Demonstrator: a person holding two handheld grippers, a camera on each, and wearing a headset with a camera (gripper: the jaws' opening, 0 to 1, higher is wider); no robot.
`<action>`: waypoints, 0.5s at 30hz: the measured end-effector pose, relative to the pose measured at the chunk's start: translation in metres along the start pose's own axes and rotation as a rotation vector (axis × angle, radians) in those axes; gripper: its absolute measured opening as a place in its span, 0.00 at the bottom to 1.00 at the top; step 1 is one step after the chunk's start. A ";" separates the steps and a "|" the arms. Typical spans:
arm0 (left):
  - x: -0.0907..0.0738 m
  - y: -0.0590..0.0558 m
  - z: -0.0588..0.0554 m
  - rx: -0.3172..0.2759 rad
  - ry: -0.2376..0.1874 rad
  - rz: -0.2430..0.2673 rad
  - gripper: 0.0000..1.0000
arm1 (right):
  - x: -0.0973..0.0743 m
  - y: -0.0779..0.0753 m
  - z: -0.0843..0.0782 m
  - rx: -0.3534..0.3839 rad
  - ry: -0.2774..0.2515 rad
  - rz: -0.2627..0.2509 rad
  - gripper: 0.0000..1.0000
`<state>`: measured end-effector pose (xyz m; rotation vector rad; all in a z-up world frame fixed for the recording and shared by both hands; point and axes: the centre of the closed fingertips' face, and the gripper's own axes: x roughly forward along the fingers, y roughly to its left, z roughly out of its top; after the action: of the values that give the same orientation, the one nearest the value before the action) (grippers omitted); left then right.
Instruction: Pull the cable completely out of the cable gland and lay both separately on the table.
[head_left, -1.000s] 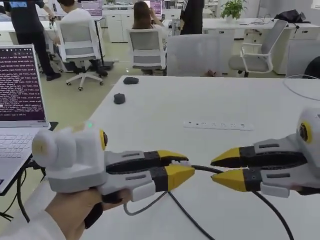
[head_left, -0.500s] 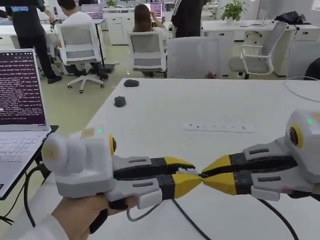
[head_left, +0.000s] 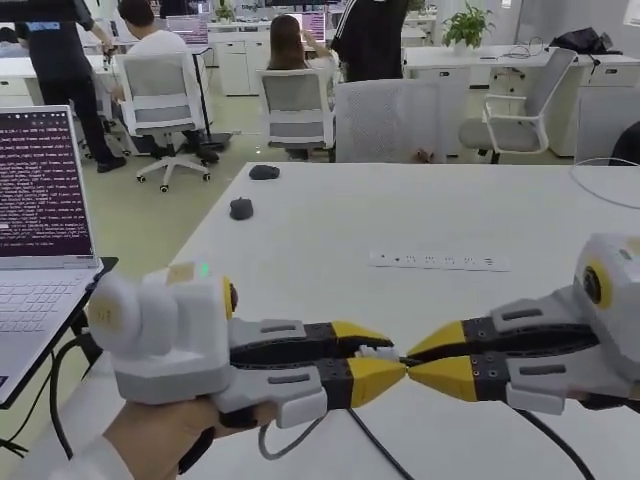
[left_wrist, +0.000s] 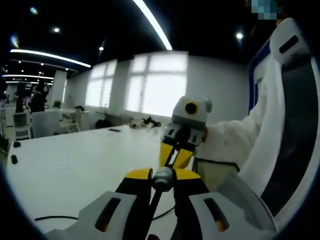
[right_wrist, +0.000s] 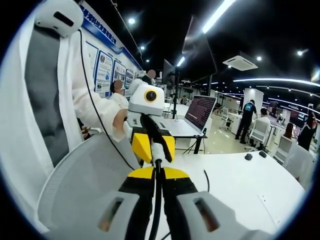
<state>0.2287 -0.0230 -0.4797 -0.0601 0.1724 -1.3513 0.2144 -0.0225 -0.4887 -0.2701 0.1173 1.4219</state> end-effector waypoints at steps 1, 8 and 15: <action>0.000 0.001 0.000 -0.001 0.000 0.002 0.17 | -0.001 -0.001 -0.001 0.001 -0.002 -0.002 0.03; -0.007 0.008 0.001 -0.018 -0.012 0.019 0.17 | -0.010 -0.007 -0.010 0.020 0.002 -0.025 0.03; -0.017 0.017 0.003 -0.032 -0.030 0.051 0.17 | -0.022 -0.015 -0.041 0.065 0.055 -0.061 0.03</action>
<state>0.2422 -0.0025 -0.4781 -0.1028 0.1690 -1.2965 0.2289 -0.0561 -0.5208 -0.2574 0.1989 1.3480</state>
